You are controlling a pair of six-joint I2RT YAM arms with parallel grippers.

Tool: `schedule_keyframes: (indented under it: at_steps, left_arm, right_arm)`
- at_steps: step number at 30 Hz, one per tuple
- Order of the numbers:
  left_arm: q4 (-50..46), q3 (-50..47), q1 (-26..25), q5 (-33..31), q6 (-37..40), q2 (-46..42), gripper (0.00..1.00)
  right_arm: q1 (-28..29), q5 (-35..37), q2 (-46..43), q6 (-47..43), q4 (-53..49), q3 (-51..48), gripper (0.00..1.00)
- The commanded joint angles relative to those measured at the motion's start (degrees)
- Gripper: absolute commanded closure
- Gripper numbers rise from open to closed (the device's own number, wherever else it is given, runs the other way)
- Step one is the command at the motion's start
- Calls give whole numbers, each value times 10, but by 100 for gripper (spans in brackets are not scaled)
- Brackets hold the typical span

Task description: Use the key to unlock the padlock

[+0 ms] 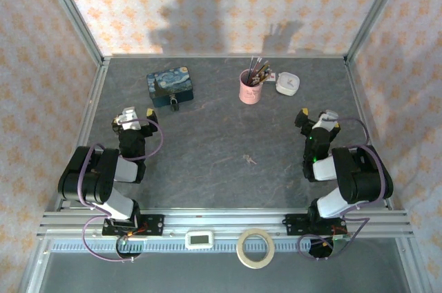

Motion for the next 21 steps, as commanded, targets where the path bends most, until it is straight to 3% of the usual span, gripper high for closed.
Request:
schedule_keyframes:
  at_steps: [1, 7, 12, 15, 17, 21]
  left_arm:
    - [11, 5, -1, 2, -2, 1, 1]
    - [13, 3, -3, -2, -1, 1, 1]
    - [22, -19, -41, -96, 17, -48, 1]
    - [-127, 17, -63, -122, 13, -133, 2]
    - [-232, 59, -75, -137, -38, -176, 3]
    - [-339, 121, -88, -57, -178, -216, 5]
  right_arm:
    - [3, -2, -4, -6, 8, 1, 0]
    - [3, 0, -6, -7, 14, -3, 0]
    - [23, 36, -46, -19, -10, -3, 0]
    - [53, 77, -107, -42, -104, 30, 0]
    - [69, 99, -144, -19, -173, 59, 0]
    - [85, 27, -194, 110, -392, 141, 2]
